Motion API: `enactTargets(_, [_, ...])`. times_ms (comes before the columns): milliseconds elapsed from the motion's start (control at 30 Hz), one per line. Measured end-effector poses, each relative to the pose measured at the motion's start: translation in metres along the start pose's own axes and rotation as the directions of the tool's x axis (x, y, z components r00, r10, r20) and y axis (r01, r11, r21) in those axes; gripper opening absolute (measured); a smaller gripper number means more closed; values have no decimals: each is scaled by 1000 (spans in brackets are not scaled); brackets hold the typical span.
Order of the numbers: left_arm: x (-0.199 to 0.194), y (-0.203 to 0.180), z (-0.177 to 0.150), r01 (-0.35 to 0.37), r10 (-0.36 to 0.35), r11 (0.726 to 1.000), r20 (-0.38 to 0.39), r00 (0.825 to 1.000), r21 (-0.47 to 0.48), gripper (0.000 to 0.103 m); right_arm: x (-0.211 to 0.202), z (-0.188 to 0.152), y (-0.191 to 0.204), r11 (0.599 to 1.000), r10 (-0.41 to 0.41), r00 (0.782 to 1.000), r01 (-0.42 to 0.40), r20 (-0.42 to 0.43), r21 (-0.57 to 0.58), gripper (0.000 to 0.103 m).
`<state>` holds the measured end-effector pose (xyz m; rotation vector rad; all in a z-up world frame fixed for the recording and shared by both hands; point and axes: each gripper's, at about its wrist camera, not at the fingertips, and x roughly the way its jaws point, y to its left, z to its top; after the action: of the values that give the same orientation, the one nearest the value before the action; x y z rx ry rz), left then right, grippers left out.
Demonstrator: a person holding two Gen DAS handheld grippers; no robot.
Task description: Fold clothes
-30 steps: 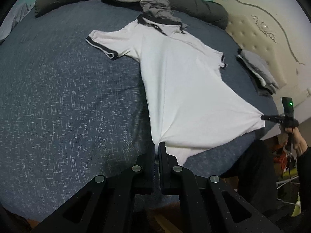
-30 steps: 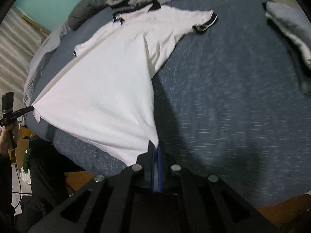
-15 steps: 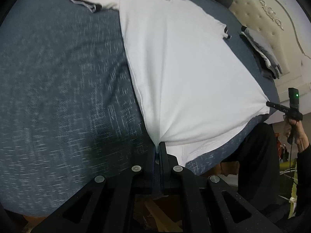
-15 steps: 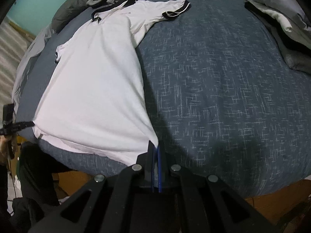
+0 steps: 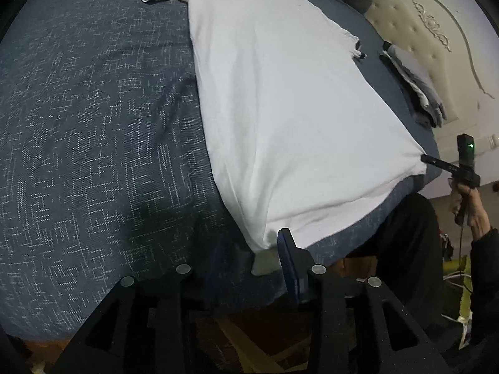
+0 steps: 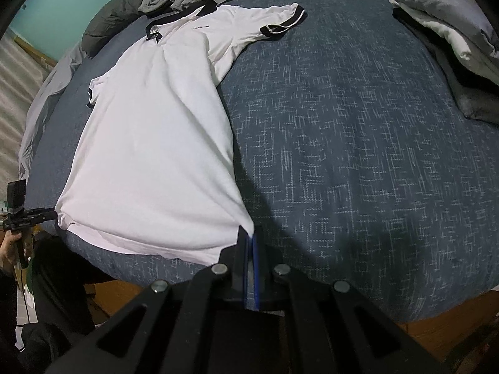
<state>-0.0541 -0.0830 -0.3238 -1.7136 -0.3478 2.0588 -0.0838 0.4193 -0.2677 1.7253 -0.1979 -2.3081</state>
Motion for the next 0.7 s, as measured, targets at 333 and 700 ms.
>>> enactTargets(333, [14, -13, 4, -5, 6, 999, -27, 1000, 44, 33, -5, 3, 2, 1000, 11, 1000, -11, 7, -4, 2])
enactTargets(700, [-34, -21, 6, -34, 38, 992, -26, 999, 124, 4, -26, 3, 7, 998, 52, 998, -51, 40, -37, 2])
